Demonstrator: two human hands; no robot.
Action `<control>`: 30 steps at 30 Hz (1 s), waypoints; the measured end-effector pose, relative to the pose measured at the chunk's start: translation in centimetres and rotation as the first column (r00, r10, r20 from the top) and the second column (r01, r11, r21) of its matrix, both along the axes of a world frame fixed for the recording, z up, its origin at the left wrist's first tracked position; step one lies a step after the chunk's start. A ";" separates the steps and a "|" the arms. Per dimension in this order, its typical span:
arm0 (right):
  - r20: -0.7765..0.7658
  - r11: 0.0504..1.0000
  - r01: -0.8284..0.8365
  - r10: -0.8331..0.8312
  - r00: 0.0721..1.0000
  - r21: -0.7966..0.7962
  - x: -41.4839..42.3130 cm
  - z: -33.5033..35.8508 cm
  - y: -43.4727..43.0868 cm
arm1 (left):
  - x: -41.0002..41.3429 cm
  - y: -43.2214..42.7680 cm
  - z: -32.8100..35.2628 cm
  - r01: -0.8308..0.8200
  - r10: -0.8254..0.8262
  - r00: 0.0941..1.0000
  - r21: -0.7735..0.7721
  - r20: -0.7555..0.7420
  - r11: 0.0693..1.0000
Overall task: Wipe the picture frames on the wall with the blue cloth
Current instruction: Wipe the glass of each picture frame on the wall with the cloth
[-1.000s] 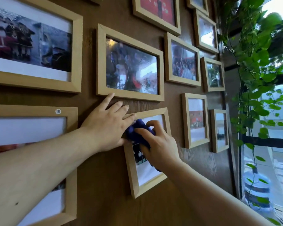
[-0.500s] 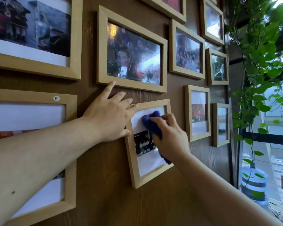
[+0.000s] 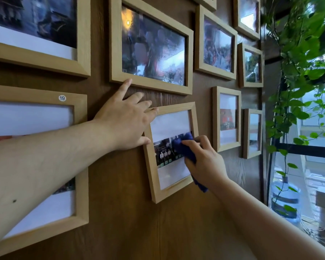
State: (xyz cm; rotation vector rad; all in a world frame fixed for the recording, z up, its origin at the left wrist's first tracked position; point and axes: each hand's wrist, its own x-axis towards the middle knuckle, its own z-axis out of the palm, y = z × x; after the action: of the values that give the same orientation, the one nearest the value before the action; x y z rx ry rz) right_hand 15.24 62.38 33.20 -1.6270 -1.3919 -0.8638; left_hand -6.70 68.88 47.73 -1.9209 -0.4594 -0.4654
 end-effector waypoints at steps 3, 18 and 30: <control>0.143 0.990 -0.124 0.133 0.981 -0.065 -1.6 -0.1 -0.2 | 0.0 -0.1 0.0 -0.002 0.002 1.000 0.000 0.003 1.000; 0.137 0.966 0.010 0.027 0.990 -0.260 -0.2 -2.4 -2.3 | 0.3 0.0 -0.2 -0.007 0.007 1.000 0.006 0.013 1.000; 0.300 0.883 0.069 0.083 0.950 -0.464 -0.8 -3.2 -3.3 | 0.5 -0.2 -0.2 -0.009 0.009 1.000 -0.010 0.021 1.000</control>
State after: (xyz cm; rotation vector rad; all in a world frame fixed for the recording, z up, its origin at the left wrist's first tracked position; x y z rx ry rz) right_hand 14.45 59.05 29.98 -1.8969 -1.9483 -0.8476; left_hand -6.22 68.68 47.50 -1.9246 -0.4846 -0.4786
